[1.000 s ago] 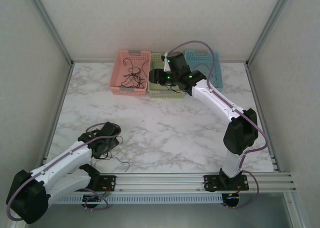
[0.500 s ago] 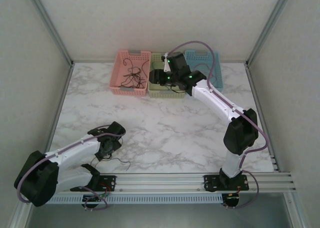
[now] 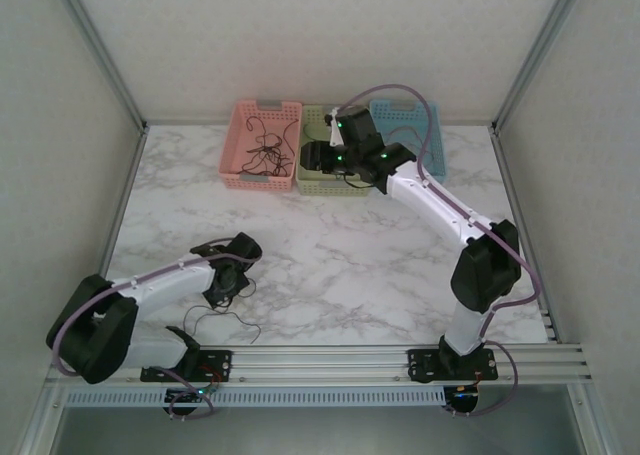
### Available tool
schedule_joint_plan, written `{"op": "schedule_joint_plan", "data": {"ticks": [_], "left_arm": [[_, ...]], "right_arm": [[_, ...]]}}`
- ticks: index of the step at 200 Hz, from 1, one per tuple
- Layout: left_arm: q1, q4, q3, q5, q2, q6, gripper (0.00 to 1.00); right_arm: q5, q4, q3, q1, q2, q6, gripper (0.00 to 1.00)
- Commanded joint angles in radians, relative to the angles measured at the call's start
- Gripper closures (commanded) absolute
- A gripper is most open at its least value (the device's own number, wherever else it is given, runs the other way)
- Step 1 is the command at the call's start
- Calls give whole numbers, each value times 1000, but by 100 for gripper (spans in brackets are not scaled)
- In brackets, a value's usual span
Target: Untangle the cables
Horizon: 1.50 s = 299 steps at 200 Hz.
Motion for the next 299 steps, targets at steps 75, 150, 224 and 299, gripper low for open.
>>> {"op": "schedule_joint_plan", "data": {"ticks": [75,150,224,299], "left_arm": [[114,-143,717,-67,162,357,100],[237,-339,1577,54,541,542,100],[282,-302,2126,133,773,630,100],[325,29,2146,163,862,646,100]], "right_arm": [[9,-15,-141,-55,-155,-35,45],[-7,-19,-273,-133,-242,-56,46],[-22,-17,-286,-156,-216,-58,46],[-40,-21,-268,-162,-167,-58,46]]}}
